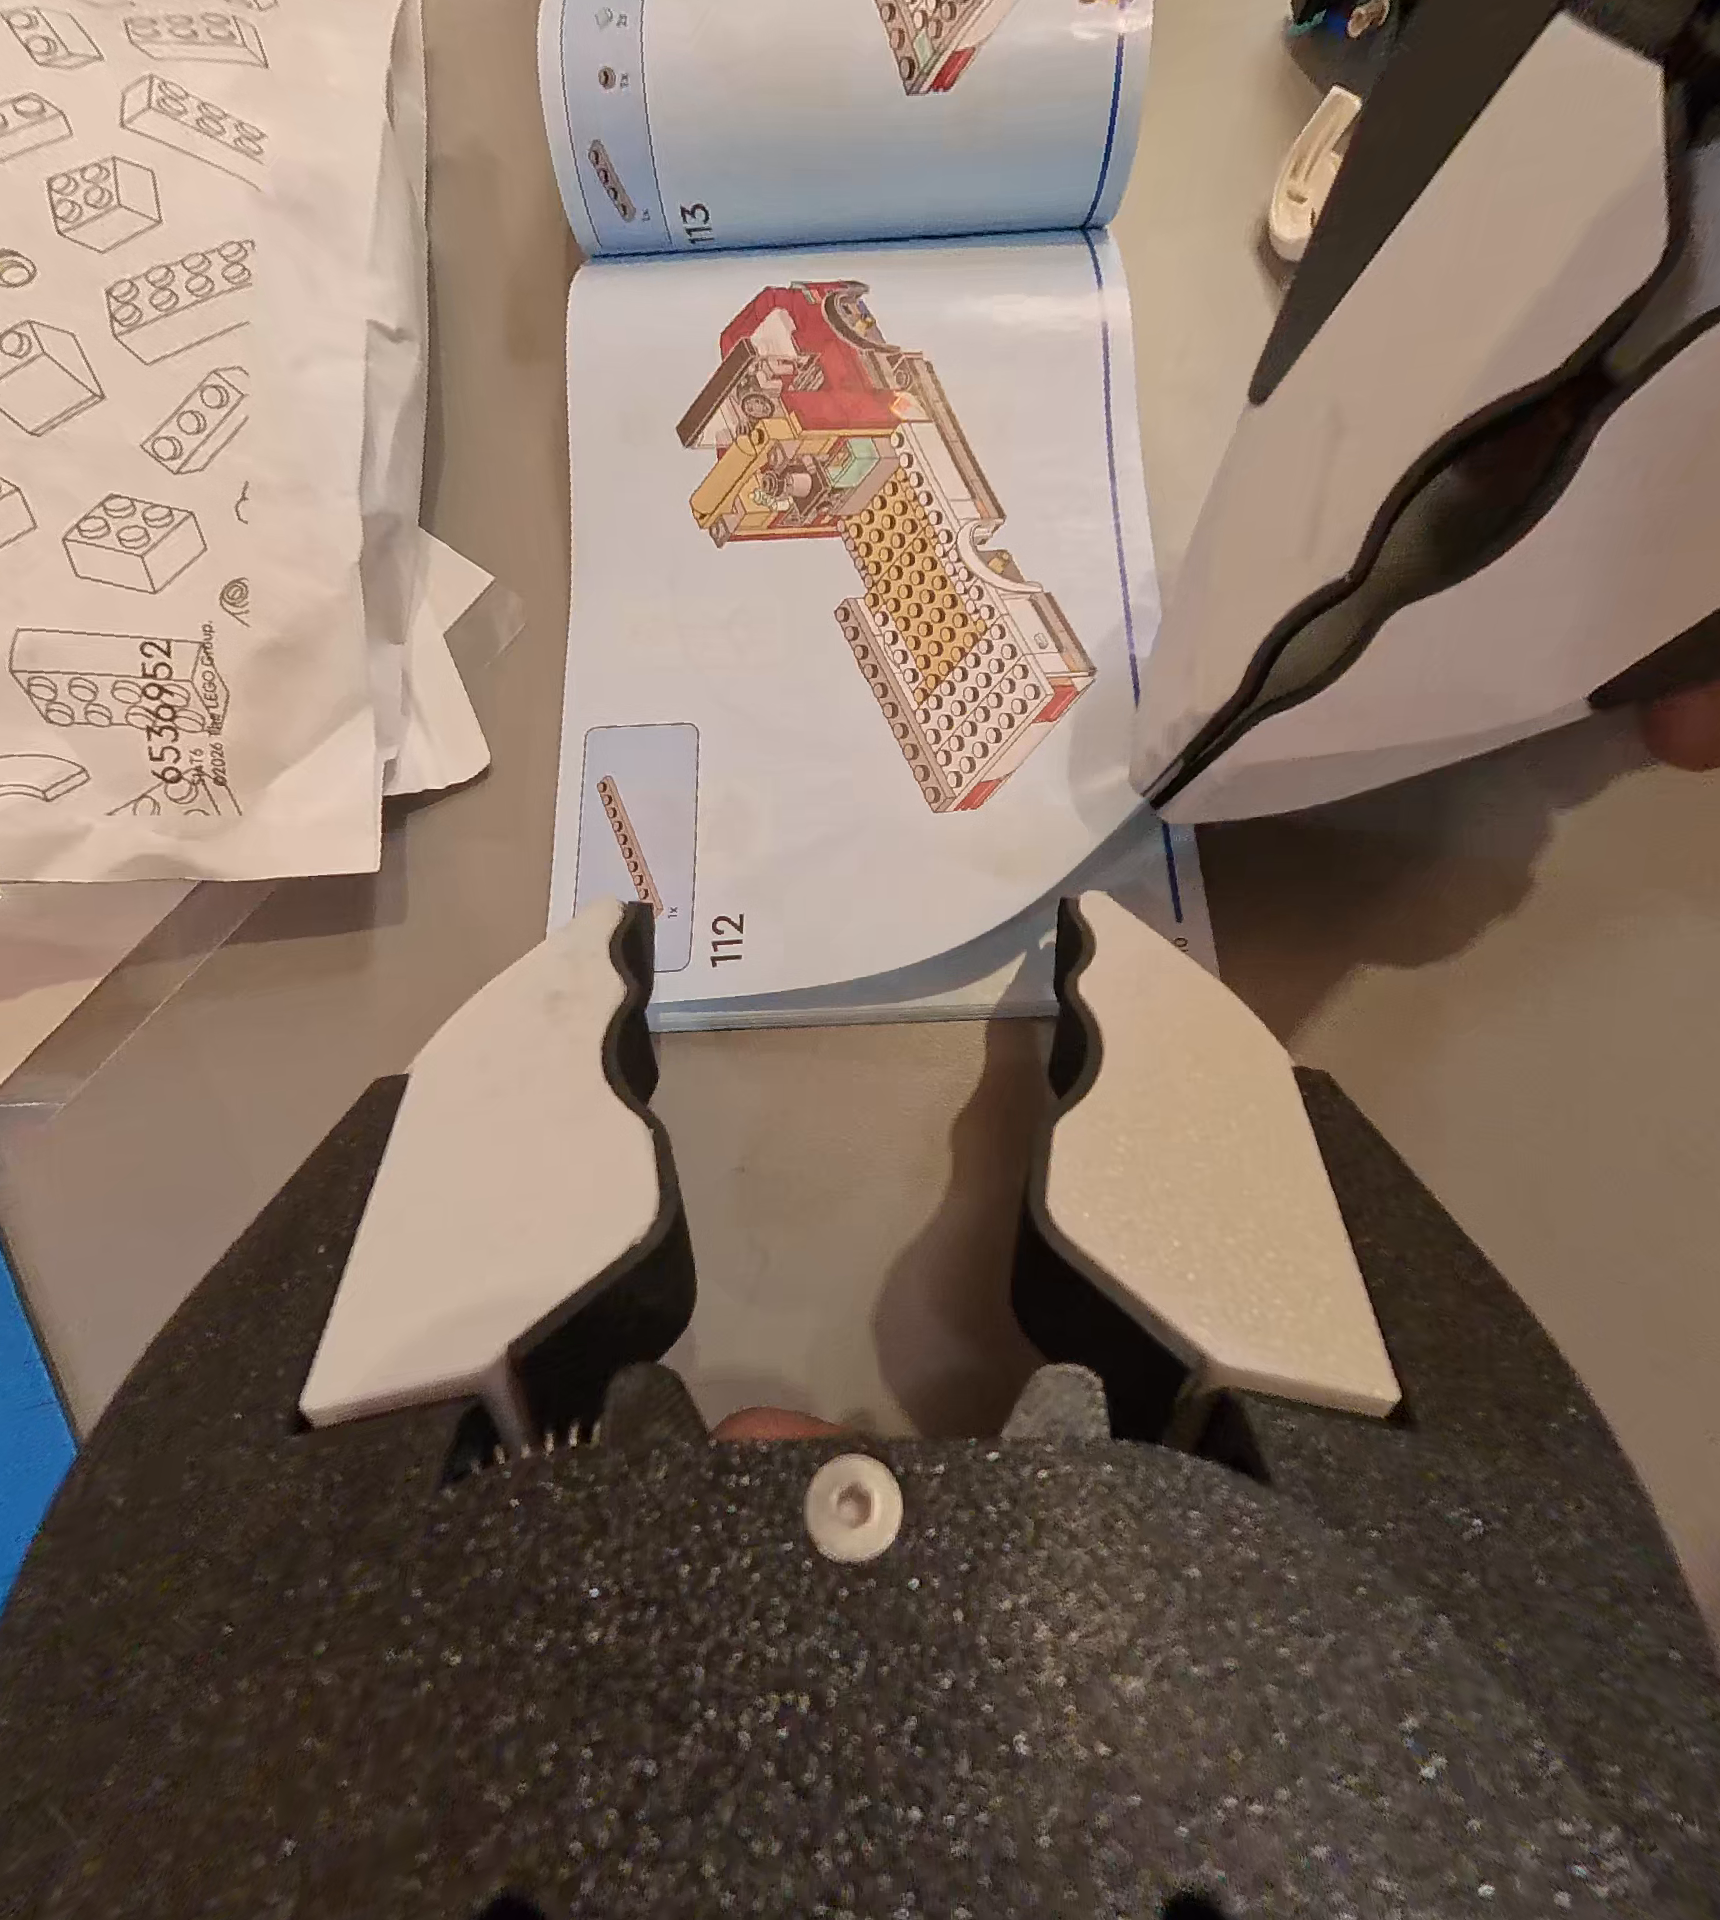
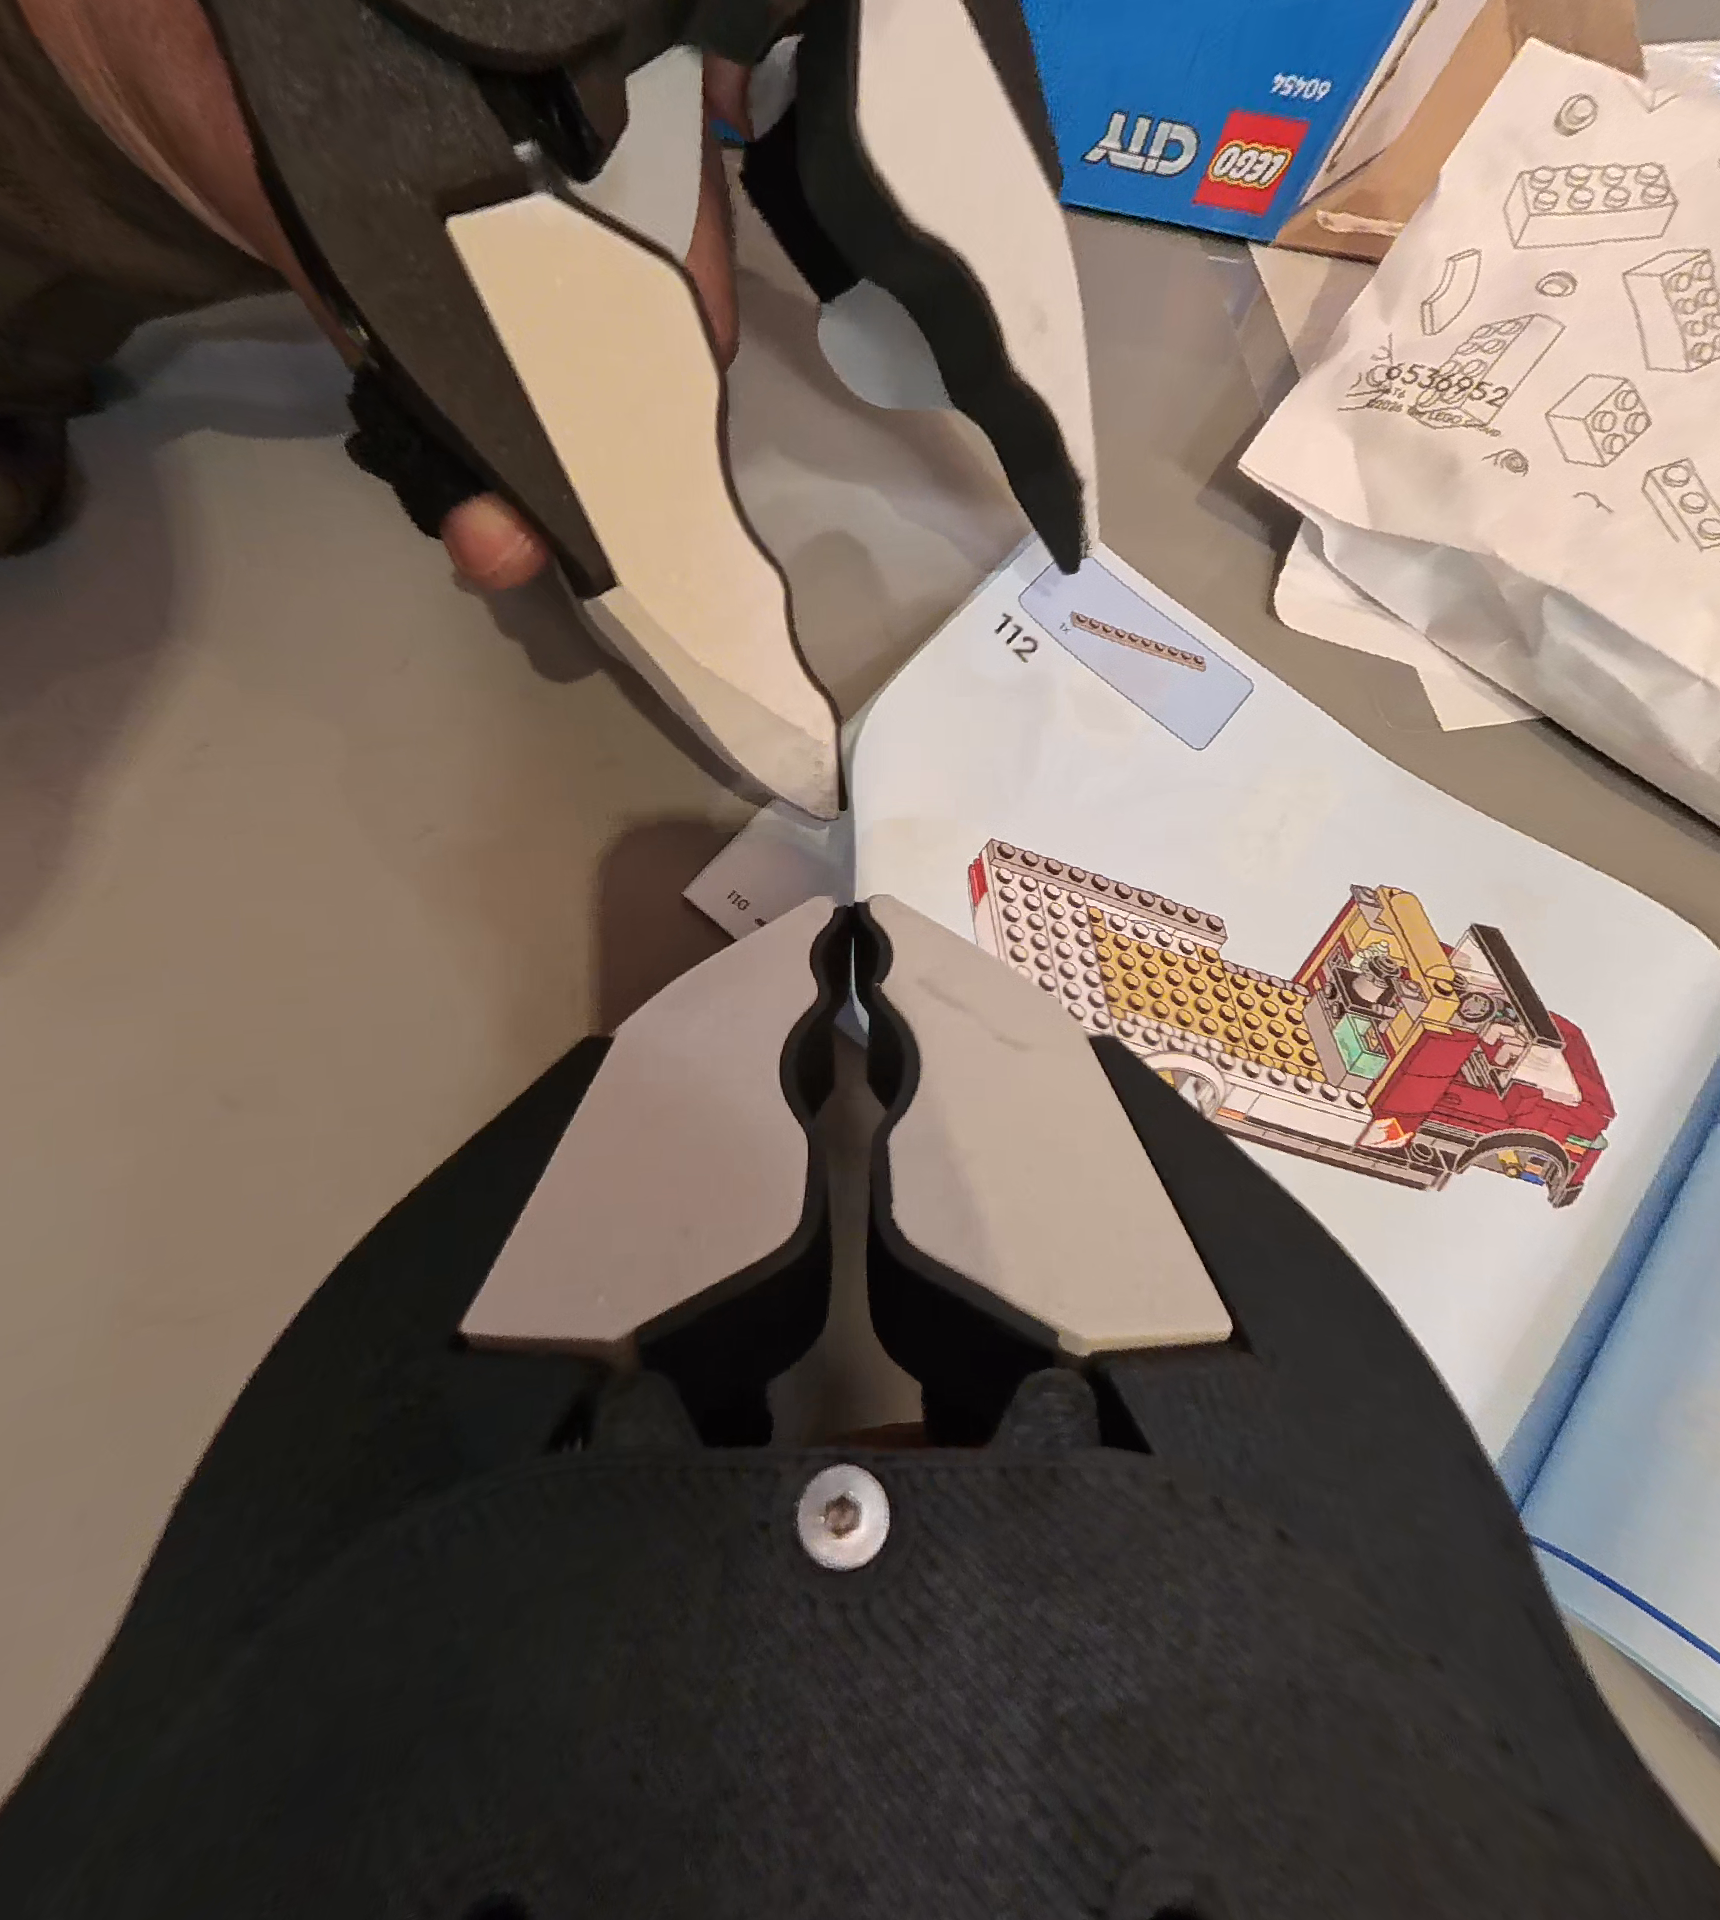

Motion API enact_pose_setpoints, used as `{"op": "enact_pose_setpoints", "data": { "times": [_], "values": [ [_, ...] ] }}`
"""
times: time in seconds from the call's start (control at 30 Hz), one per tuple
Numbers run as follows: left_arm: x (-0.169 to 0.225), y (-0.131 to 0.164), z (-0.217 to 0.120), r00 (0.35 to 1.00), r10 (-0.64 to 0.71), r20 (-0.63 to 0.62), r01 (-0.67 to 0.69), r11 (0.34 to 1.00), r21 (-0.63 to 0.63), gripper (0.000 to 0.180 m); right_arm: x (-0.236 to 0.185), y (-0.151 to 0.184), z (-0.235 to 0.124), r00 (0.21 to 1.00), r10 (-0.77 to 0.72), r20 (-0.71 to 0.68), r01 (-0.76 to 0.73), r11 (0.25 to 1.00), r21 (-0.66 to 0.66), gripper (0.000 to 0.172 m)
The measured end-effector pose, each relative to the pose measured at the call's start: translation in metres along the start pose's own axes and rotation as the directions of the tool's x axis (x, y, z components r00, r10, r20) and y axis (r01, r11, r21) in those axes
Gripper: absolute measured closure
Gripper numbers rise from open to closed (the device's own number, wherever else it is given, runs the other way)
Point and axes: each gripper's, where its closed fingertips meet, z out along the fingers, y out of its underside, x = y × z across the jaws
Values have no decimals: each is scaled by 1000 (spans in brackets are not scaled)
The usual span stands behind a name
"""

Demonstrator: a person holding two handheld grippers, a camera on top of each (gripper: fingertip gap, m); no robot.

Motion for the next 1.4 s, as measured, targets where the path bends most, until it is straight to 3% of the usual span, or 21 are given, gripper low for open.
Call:
{"op": "enact_pose_setpoints", "data": {
  "times": [0.43,0.77,1.1,1.4],
  "values": [
    [-11,-2,1,998,-17,63,17,1000,7,108,1,-7,-8,998,47,36,-49,998,48,171],
    [-14,-11,1,996,-29,89,25,998,53,109,-8,-16,-8,999,-1,47,-4,996,94,158],
    [-22,-17,-1,990,-57,130,46,995,89,109,21,-15,-22,993,-6,-115,14,997,75,172],
    [-25,-16,-2,988,-73,134,61,994,94,109,105,-12,-93,927,68,-368,-37,995,91,172]
  ]
}}
